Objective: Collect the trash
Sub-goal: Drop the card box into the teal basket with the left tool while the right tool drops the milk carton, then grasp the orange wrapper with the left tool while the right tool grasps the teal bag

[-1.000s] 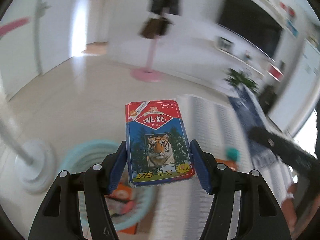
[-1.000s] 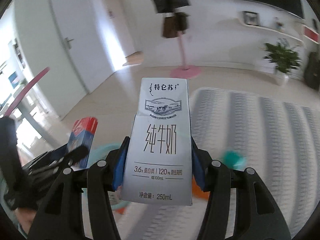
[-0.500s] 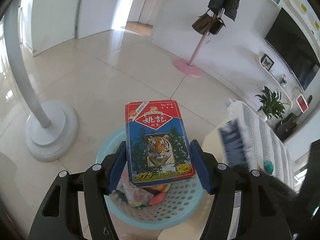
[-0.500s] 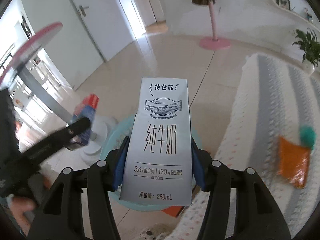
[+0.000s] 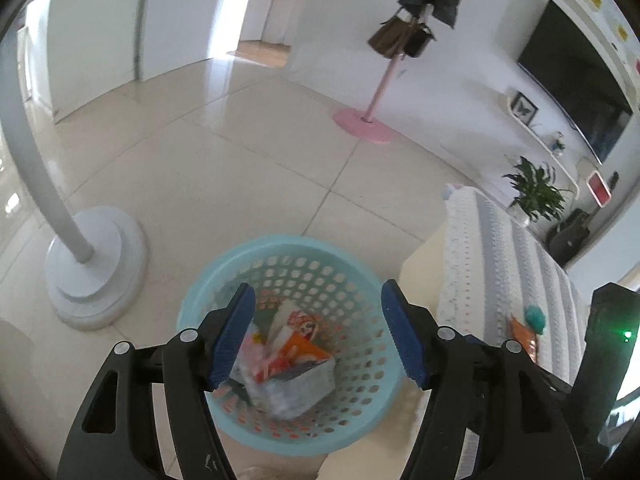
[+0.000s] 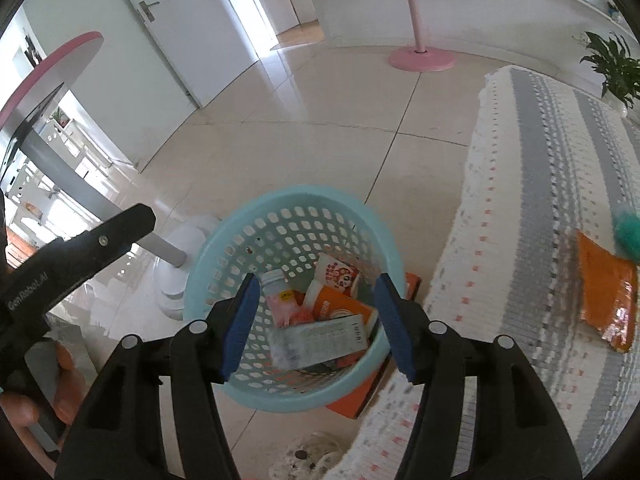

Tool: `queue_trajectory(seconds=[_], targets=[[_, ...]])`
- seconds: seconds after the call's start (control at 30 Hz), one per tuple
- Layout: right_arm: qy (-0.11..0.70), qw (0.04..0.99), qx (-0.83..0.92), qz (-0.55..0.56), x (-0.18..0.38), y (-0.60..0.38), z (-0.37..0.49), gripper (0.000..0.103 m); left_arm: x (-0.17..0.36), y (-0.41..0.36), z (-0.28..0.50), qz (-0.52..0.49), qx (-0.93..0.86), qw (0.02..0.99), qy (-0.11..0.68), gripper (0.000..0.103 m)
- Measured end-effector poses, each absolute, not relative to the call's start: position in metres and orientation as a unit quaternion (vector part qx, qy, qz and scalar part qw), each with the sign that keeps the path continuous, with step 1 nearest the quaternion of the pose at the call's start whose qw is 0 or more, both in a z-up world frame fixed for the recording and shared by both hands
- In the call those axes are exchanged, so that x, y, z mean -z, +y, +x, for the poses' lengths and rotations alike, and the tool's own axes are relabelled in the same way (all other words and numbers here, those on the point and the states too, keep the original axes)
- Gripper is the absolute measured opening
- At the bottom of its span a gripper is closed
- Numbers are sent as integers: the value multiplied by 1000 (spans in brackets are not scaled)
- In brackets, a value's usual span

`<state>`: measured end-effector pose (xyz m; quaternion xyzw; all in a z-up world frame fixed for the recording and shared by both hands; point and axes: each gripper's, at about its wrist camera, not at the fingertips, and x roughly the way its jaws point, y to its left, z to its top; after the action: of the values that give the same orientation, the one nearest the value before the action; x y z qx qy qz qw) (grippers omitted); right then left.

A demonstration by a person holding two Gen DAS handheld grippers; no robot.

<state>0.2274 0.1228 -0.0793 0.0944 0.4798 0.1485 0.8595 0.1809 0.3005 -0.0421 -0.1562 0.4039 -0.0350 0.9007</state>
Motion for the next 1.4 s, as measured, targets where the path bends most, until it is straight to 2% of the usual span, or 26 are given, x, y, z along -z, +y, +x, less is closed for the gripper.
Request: queue_trajectory(seconds=[0.13, 0.3, 0.53, 0.63, 0.77, 0.9, 1.0, 1.13, 1.27, 1.4], targets=[[457, 873, -138, 99, 59, 98, 218, 56, 24, 270, 174, -145, 71, 913, 375, 58], [409, 903, -102, 81, 21, 52, 207, 56, 10, 223, 169, -131, 128, 919, 350, 58], [378, 921, -22, 91, 1, -44, 198, 56, 22, 130, 175, -88, 197, 904, 369, 58], [377, 921, 8, 93, 4, -81, 198, 55, 32, 95, 180, -78, 224, 892, 385, 58], [385, 918, 30, 87, 18, -119, 202, 48, 48, 62, 186, -61, 243, 881, 402, 58], [397, 913, 32, 87, 37, -142, 208, 48, 66, 39, 192, -44, 248, 869, 427, 58], [411, 907, 28, 88, 55, -151, 214, 48, 85, 28, 195, -31, 244, 858, 451, 65], [426, 900, 24, 88, 79, -157, 223, 48, 107, 18, 201, -16, 249, 842, 478, 67], [437, 896, 13, 83, 97, -157, 232, 58, 123, 4, 202, 7, 246, 838, 488, 66], [438, 896, -7, 76, 107, -155, 239, 59, 131, -9, 201, 38, 248, 835, 489, 62]])
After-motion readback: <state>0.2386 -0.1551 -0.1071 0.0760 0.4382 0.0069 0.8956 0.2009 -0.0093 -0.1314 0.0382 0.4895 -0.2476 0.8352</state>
